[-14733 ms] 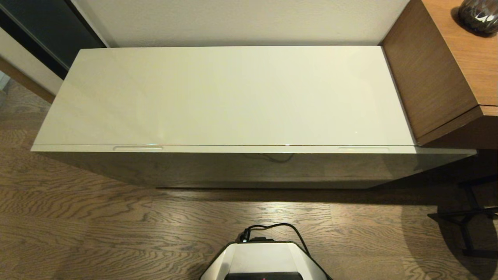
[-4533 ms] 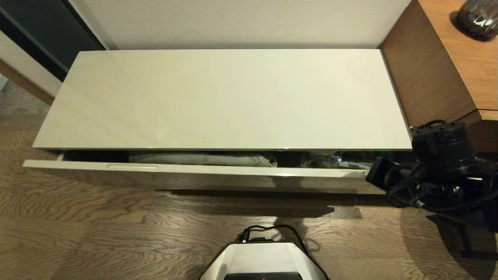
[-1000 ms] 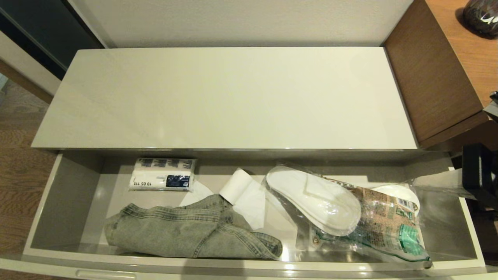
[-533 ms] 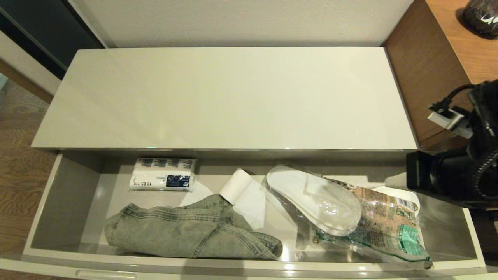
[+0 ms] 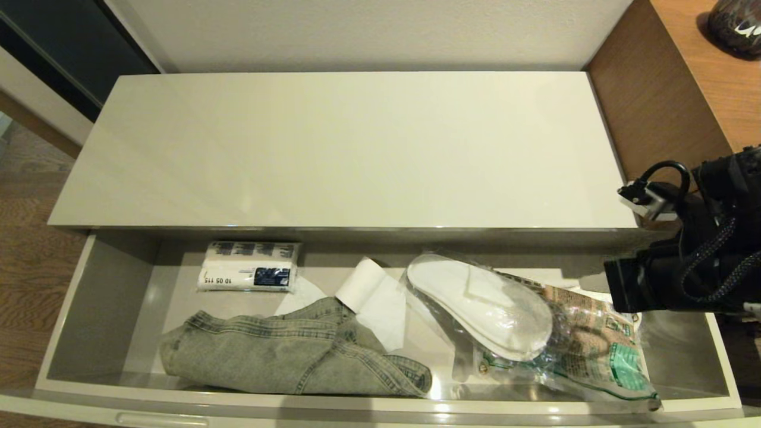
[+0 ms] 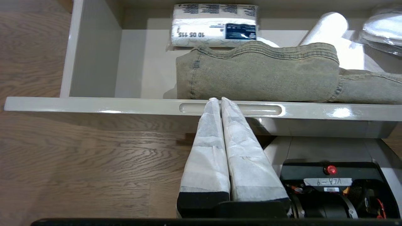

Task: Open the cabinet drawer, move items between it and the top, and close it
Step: Take out the disposable slippers from the drawer

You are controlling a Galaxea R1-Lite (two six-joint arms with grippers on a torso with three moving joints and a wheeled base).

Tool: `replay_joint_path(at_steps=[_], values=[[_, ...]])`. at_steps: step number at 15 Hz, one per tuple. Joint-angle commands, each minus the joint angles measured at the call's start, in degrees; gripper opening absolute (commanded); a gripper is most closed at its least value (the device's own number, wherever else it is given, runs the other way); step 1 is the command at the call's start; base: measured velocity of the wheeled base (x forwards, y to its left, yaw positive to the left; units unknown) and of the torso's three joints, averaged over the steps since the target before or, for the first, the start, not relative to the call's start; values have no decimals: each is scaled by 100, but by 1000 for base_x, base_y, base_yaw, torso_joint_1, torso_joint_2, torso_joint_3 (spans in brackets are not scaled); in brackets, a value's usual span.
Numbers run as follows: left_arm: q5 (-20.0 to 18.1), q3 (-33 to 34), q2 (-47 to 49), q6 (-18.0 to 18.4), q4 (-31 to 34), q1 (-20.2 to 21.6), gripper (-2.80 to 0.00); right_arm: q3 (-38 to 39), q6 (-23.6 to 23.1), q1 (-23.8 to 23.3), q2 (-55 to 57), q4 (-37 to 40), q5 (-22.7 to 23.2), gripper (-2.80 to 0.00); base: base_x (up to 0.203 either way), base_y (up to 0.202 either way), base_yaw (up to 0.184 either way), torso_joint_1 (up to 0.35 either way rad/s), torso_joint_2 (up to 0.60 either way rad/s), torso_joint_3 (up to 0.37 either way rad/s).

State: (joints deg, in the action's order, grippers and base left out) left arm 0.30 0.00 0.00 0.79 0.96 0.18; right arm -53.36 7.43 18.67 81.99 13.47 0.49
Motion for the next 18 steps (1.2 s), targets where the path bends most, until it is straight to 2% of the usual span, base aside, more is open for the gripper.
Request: replay_joint_path(at_steps=[1, 5, 9, 10, 13, 18], values=[[5, 0, 9, 0, 0, 8, -280, 203, -512, -350, 61, -60, 206, -280, 0, 0, 0, 0, 0, 0], [5, 0, 9, 0, 0, 8, -280, 187, -465, -609, 415, -98, 223, -280, 0, 0, 0, 0, 0, 0], [5, 0, 9, 0, 0, 8, -280, 175, -365, -620, 459, -322, 209, -280, 0, 0, 0, 0, 0, 0], [5, 0, 9, 0, 0, 8, -280, 182, -359, -619, 468, -398, 197, 0, 0, 0, 0, 0, 0, 0], [5, 0, 9, -9, 0, 8, -280, 132, -110, -619, 599, -679, 206, 0, 0, 0, 0, 0, 0, 0], [5, 0, 9, 0, 0, 8, -280, 140, -72, -618, 679, -786, 188, 0, 0, 0, 0, 0, 0, 0]])
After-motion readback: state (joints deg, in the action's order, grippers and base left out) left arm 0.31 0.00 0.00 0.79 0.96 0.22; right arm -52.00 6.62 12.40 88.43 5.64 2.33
